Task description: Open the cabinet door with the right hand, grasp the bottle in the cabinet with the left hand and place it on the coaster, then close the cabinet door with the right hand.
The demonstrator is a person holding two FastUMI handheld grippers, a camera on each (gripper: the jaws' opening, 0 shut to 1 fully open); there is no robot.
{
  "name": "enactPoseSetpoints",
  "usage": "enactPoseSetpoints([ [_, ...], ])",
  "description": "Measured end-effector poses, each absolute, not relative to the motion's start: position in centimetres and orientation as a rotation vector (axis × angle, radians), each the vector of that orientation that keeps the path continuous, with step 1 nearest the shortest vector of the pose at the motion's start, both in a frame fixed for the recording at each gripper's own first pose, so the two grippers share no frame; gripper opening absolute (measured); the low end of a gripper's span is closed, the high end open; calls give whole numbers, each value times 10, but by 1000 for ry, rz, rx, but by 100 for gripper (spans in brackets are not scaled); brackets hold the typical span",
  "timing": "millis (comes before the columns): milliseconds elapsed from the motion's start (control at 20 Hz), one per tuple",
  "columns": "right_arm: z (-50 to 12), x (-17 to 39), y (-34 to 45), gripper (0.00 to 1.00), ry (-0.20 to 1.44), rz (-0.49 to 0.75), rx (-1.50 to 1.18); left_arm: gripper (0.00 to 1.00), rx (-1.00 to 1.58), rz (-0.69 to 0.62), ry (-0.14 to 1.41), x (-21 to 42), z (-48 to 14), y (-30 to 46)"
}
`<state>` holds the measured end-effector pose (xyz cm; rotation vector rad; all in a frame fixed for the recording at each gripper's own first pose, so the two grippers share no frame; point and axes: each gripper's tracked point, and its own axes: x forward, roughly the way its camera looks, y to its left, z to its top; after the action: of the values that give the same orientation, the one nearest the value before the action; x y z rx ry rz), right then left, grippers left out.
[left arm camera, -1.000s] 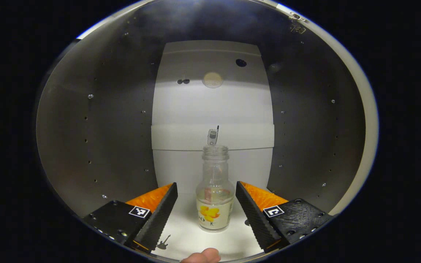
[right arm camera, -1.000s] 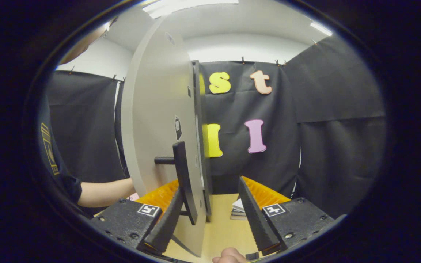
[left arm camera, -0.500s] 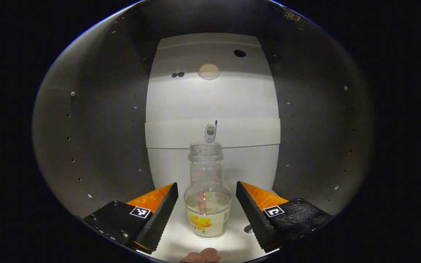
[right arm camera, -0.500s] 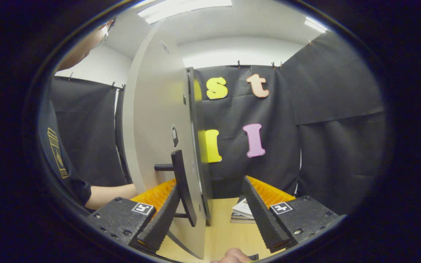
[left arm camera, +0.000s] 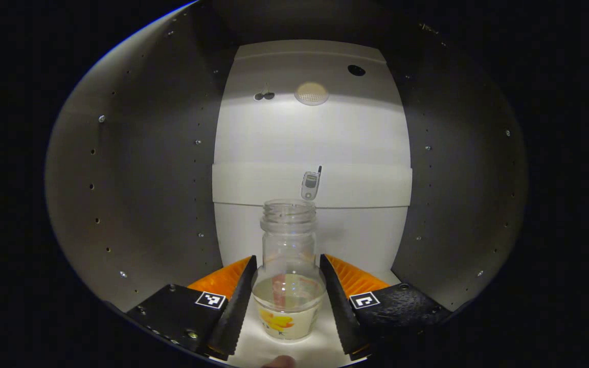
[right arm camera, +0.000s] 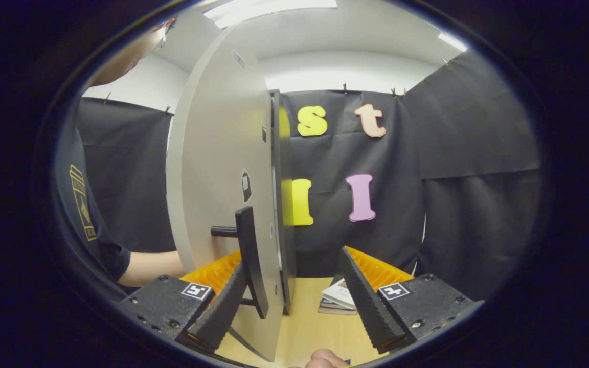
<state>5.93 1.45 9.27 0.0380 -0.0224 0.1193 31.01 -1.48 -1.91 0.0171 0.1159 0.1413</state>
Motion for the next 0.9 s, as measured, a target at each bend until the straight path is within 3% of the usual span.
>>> enactPoseSetpoints([
  [350,89,51,12,100,-37,172,-53,73,23,128,67,254,1,-19],
  [700,87,35,9,100,11,332,-170,73,31,133,-30,179,28,-8],
  [900,81,31,-23,100,31,292,-242,72,81,171,-65,137,44,8],
])
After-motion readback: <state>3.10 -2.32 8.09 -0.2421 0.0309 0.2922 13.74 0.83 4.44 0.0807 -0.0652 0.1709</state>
